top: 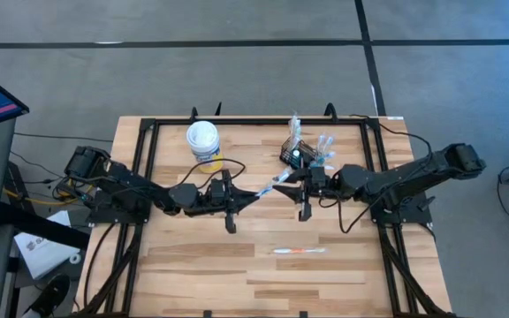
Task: Pick & Place toothbrushing station
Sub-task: Put the blue toothbrush into the black wire organizer
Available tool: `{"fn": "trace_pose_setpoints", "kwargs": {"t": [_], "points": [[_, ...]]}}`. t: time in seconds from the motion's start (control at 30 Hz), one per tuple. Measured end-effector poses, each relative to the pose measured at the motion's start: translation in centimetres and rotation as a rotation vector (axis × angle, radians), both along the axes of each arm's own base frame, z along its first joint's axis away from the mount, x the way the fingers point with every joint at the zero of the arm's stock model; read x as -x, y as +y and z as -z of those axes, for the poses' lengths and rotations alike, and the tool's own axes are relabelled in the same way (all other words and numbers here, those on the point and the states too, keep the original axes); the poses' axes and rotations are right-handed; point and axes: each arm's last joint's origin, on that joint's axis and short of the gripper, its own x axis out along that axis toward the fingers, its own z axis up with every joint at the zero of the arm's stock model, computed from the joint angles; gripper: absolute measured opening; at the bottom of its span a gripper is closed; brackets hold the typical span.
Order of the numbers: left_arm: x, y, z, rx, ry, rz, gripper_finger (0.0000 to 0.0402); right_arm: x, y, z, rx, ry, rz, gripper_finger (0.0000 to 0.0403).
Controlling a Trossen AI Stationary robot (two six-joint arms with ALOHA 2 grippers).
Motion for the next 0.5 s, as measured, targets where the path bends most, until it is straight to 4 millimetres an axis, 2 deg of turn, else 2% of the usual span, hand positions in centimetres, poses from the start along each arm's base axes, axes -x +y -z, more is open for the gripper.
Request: {"fn": "trace_pose_setpoints", "kwargs": {"t": [0.17,0.3,0.5], "points": [[0.01,0.00,0.02,-0.005,0.001,-0.001,0.0013,0.01,0.15,-0.01,0.013,-0.001,-0.040,0.0019],[0.01,-0.01,0.03,-0.006,0.002,0.003,0.0028,-0.01,0.19,0.02,0.009,0.001,-0.055,0.0012],[0.01,0.01,0.05,-0.001,0.003,-0.004,0.0082,0.00,0.19,0.10,0.029,0.012,-0.053,0.0005]]}}
